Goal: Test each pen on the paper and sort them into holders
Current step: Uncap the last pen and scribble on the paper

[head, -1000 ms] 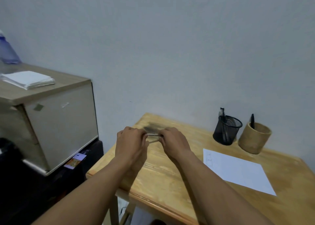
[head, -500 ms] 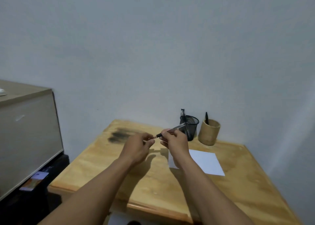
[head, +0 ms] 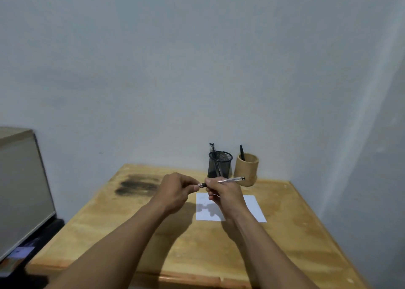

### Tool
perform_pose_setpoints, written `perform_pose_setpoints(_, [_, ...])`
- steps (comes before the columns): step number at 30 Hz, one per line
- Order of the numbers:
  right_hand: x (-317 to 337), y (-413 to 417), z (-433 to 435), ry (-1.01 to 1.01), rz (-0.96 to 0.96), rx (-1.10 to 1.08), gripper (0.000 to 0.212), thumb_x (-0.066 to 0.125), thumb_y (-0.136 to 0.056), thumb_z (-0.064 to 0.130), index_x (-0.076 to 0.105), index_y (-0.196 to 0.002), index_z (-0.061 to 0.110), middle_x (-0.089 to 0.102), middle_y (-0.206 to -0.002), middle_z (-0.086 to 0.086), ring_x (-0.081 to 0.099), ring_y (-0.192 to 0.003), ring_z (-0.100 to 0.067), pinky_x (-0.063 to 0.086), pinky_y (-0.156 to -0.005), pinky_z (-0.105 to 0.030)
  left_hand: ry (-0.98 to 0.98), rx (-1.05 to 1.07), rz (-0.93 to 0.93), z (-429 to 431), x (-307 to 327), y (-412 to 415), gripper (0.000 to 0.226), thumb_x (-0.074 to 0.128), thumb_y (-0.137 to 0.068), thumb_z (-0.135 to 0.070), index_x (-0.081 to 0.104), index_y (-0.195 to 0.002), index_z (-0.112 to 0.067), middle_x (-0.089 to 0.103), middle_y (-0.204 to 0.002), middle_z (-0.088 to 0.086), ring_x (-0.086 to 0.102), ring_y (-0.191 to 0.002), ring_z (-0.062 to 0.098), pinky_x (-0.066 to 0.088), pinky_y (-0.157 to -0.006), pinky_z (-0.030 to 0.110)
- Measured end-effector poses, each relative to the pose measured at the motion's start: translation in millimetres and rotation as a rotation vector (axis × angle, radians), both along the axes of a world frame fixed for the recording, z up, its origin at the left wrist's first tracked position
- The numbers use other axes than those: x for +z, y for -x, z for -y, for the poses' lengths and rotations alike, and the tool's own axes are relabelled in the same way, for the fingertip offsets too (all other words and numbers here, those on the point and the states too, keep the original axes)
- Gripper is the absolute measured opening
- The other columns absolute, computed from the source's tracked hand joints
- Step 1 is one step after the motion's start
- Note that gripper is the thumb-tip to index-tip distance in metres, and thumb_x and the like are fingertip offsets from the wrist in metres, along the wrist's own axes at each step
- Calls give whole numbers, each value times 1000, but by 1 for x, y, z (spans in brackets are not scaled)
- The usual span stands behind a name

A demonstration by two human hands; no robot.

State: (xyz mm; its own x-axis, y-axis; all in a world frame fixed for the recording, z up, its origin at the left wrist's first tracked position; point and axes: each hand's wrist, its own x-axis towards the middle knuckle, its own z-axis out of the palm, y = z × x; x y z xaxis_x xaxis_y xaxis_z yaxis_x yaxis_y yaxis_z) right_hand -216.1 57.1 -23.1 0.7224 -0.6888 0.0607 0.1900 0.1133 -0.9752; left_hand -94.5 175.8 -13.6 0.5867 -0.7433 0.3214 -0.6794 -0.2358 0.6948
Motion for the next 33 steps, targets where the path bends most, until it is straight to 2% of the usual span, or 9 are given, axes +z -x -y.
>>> perform_pose_setpoints(2, [-1, 5, 9, -35, 11, -37, 11, 68, -90, -1, 71, -80, -1, 61, -62, -7, 52, -56, -14, 48, -57, -23, -47, 27, 2, -6, 0, -9, 13, 70, -91, -24, 80, -93, -17, 77, -83, -2, 65, -75, 13, 46, -66, 20])
perform_pose_setpoints(4, [-5, 14, 21, -13, -20, -62, 11, 68, -90, -1, 71, -80, -2, 62, -63, -8, 53, -57, -15, 48, -56, -23, -104, 67, 6, -16, -4, -26, 16, 67, -93, -22, 78, -82, -19, 72, -71, -6, 59, -68, 13, 40, -59, 21])
perform_pose_setpoints(9, [-23, 12, 21, 23, -133, -84, 14, 68, -95, 12, 75, -90, 1, 73, -75, -10, 66, -68, -16, 55, -57, -28, -148, 112, 16, -13, -17, -40, 14, 68, -92, -18, 77, -103, -18, 75, -94, -3, 66, -90, 13, 41, -73, 23])
perform_pose_setpoints(14, [-40, 5, 11, 118, -181, -136, 12, 67, -96, 15, 73, -93, 4, 72, -75, -10, 65, -68, -17, 56, -60, -29, -178, 207, 111, 7, -38, -35, 3, 67, -85, -37, 65, -84, -35, 72, -89, -11, 67, -93, 16, 53, -78, 35])
perform_pose_setpoints(17, [-46, 4, 12, 205, -213, -151, 11, 67, -95, 16, 71, -90, 7, 71, -72, -8, 64, -66, -14, 57, -62, -29, -193, 320, 246, 16, -48, -29, 16, 62, -89, -38, 74, -97, -31, 74, -101, -4, 60, -107, 23, 47, -79, 34])
perform_pose_setpoints(21, [-52, 2, 14, 269, -233, -160, 13, 66, -96, 19, 72, -89, 10, 71, -68, -4, 64, -64, -10, 58, -65, -28, -218, 346, 213, 22, -64, -33, 20, 60, -90, -42, 75, -102, -33, 75, -101, -5, 63, -106, 24, 44, -78, 34])
perform_pose_setpoints(26, [-52, 2, 14, 263, -253, -146, 14, 66, -96, 22, 75, -88, 15, 75, -70, -1, 66, -65, -10, 58, -65, -26, -126, 314, 222, 15, -70, -27, 36, 54, -92, -38, 64, -126, -30, 65, -131, -5, 54, -124, 27, 43, -102, 45])
perform_pose_setpoints(29, [-47, 5, 11, 317, -285, -134, 12, 66, -95, 19, 75, -86, 16, 73, -67, 4, 65, -61, -6, 55, -62, -26, -118, 224, 343, 4, -75, -14, 37, 50, -90, -42, 65, -121, -31, 62, -133, -4, 51, -126, 23, 41, -105, 46])
perform_pose_setpoints(33, [-49, 6, 8, 456, -350, -193, 9, 67, -88, 25, 68, -79, 23, 73, -72, 0, 70, -70, -15, 59, -69, -40, -144, 62, 343, -6, -86, 0, 39, 50, -88, -49, 72, -114, -31, 67, -124, -7, 56, -121, 20, 46, -98, 46])
